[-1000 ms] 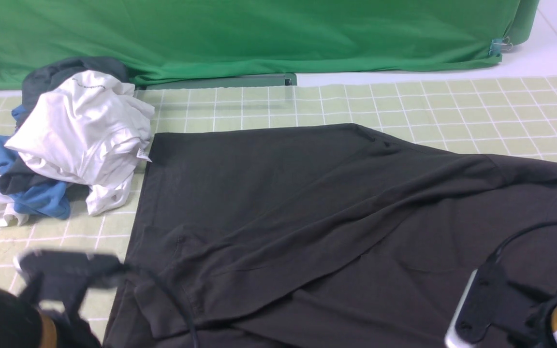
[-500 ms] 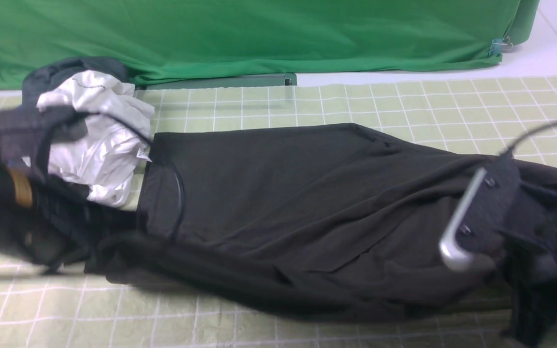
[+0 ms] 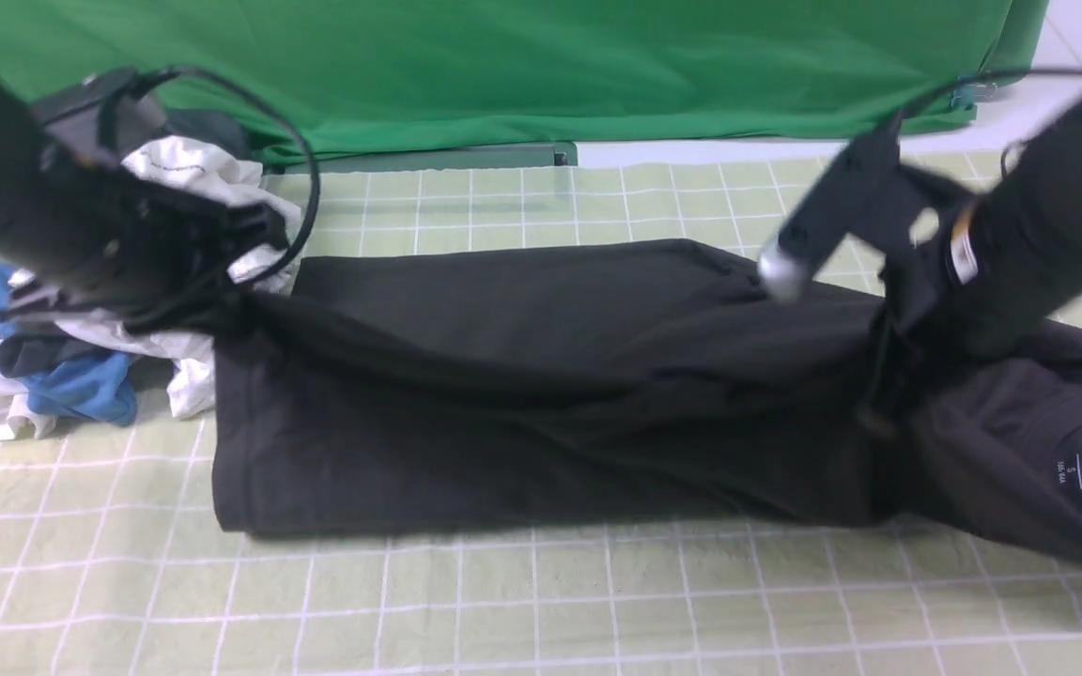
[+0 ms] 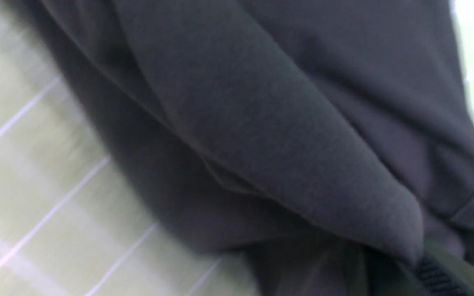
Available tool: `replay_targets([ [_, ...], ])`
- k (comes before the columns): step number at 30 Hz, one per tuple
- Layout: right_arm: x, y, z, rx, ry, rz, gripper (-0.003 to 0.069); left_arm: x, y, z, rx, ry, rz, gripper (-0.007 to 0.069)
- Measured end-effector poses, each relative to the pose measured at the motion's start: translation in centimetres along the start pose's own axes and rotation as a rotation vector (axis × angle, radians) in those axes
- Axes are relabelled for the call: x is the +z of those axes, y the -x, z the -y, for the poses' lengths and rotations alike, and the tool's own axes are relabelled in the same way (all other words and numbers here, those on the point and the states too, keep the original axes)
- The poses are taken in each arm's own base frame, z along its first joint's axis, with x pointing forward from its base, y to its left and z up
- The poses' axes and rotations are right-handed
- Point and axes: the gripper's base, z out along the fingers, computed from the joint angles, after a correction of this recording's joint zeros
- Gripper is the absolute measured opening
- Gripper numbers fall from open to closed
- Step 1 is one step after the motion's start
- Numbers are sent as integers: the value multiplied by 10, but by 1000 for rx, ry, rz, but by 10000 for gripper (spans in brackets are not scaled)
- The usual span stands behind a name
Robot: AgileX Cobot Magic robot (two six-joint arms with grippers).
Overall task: Fold a long-sleeved shirt over a green coffee tablecloth.
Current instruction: 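Fold the black garment in half by bringing its near edge over to the far edge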
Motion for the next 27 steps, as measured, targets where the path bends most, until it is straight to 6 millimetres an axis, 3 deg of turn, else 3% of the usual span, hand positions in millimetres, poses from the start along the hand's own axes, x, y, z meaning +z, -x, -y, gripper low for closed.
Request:
replay_targets([
  [5,22,17,27,48,-9,6,22,25,28,4,-9,0,1,17],
  [7,41,25,43,79,-13,-11,22,40,44,8,-16,-3,2,17],
  [14,87,43,73,126,-23,-26,22,80,75,5,-68,8,-14,17],
  [22,129,57,89,147,-31,-22,25,106,86,-1,-96,21,-27,19],
  [27,143,61,90,142,-38,2,76,112,87,-4,-128,41,-20,61],
])
